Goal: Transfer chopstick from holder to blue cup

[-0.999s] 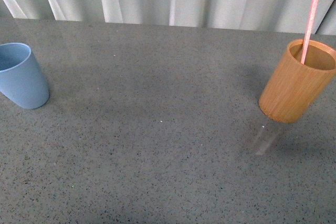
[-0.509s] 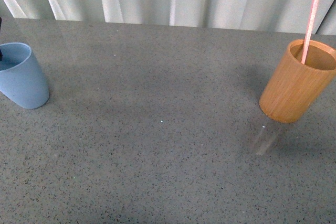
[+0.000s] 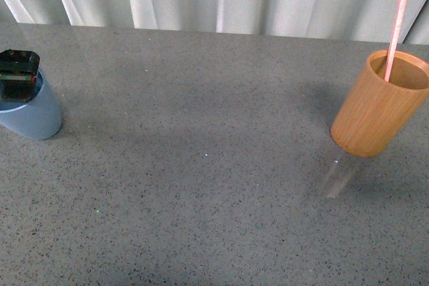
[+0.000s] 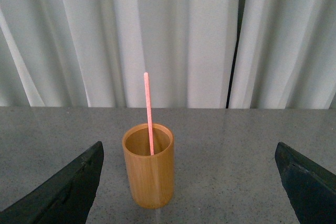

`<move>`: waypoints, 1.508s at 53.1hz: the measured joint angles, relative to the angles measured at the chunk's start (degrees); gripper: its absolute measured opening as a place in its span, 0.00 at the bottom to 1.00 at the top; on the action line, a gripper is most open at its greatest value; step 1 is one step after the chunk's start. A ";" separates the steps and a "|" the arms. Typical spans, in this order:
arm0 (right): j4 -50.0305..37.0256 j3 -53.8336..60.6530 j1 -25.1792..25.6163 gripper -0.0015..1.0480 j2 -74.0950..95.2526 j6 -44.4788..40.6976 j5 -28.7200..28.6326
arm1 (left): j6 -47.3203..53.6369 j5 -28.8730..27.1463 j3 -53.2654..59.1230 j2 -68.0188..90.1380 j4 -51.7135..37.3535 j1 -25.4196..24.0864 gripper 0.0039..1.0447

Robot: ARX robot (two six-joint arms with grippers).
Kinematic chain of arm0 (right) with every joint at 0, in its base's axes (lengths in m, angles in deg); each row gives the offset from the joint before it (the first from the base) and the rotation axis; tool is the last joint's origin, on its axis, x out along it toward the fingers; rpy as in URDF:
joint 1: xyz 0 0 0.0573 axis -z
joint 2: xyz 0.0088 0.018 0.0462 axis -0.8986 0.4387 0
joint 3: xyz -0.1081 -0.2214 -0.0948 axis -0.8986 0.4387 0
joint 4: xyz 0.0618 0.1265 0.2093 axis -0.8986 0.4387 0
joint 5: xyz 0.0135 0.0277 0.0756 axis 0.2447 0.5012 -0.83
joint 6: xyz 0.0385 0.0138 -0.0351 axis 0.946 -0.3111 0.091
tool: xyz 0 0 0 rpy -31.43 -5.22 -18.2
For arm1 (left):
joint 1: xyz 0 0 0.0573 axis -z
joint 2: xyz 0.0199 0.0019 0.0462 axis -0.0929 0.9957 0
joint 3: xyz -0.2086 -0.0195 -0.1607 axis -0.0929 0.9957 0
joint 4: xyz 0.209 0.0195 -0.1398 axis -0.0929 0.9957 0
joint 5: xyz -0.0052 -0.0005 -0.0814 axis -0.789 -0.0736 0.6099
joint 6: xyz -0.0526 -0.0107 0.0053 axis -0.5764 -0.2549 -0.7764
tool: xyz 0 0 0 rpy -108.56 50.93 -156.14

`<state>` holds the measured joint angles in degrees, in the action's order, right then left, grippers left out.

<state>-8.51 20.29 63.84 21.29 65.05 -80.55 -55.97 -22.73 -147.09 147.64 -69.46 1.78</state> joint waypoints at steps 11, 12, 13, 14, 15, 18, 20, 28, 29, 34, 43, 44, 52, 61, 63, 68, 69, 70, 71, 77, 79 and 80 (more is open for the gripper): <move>0.00 0.00 0.00 0.90 0.00 0.00 0.00 | -0.74 -0.42 -2.12 0.00 1.05 1.01 0.57; 0.00 0.00 0.00 0.90 0.00 0.00 0.00 | -0.74 -0.39 -2.19 0.00 1.29 1.07 0.54; 0.00 0.00 0.00 0.90 0.00 0.00 0.00 | -0.74 -0.39 -2.21 0.00 1.36 1.11 0.52; 0.00 0.00 0.00 0.90 0.00 0.00 0.00 | -0.74 -0.39 -2.21 0.00 1.42 1.22 0.49; 0.00 0.00 0.00 0.90 0.00 0.00 0.00 | -0.74 -0.37 -2.21 0.00 1.57 1.33 0.45; 0.00 0.00 0.00 0.90 0.00 0.00 -0.02 | -0.74 -0.22 -2.23 0.00 2.08 1.51 0.37; 0.00 0.00 0.00 0.90 0.00 0.00 0.00 | -0.74 0.33 -2.23 0.00 2.67 1.68 0.28; 0.00 0.00 0.00 0.90 0.00 0.00 0.00 | -0.68 0.74 -2.29 -0.02 3.82 1.75 0.06; 0.00 0.00 0.00 0.90 0.00 0.00 0.00 | -0.76 0.87 -2.29 -0.04 3.98 1.77 0.04; 0.00 0.00 0.00 0.90 0.00 0.00 0.00 | -0.74 1.86 -2.32 -0.44 4.92 2.08 0.03; 0.00 0.00 0.00 0.90 0.00 0.00 -0.02 | -0.46 3.41 -2.29 -3.72 6.75 3.78 0.03; 0.00 0.00 0.00 0.90 0.00 0.00 -0.02 | -0.46 3.80 -2.29 -4.52 7.15 4.24 0.03; 0.00 0.00 0.00 0.90 0.00 0.00 0.00 | -0.24 5.68 -3.10 -9.33 9.81 9.16 0.03; 0.00 0.00 0.00 0.90 0.00 0.00 0.00 | 0.39 6.25 -5.05 -12.28 13.79 20.57 0.03; 0.00 0.00 0.00 0.90 0.00 0.00 0.00 | 0.39 6.19 -5.29 -12.28 14.43 23.19 0.03; 0.00 0.00 0.00 0.90 0.00 0.00 0.00 | 0.28 5.27 -6.19 -11.19 15.54 29.20 0.03; 0.00 0.00 0.00 0.90 0.00 0.00 0.00 | 0.28 5.16 -6.34 -10.97 15.61 29.77 0.03; 0.00 0.00 0.00 0.90 0.00 0.00 0.00 | 0.17 4.98 -6.62 -10.47 15.69 30.73 0.03; 0.00 0.00 0.00 0.90 0.00 0.00 0.00 | 0.09 4.87 -6.73 -10.25 15.69 31.23 0.03; 0.00 0.00 0.00 0.90 0.00 0.00 0.00 | -0.48 3.23 -7.80 -7.17 15.69 35.04 0.03; 0.00 0.00 0.00 0.90 0.00 0.00 0.00 | -0.85 2.86 -8.15 -6.08 15.69 35.85 0.03; 0.00 0.00 0.00 0.90 0.00 0.00 0.00 | -0.92 2.71 -8.26 -5.70 15.67 36.06 0.03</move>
<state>-8.51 20.29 63.84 21.29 65.05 -80.55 -56.89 -20.02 -155.35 141.93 -53.79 37.84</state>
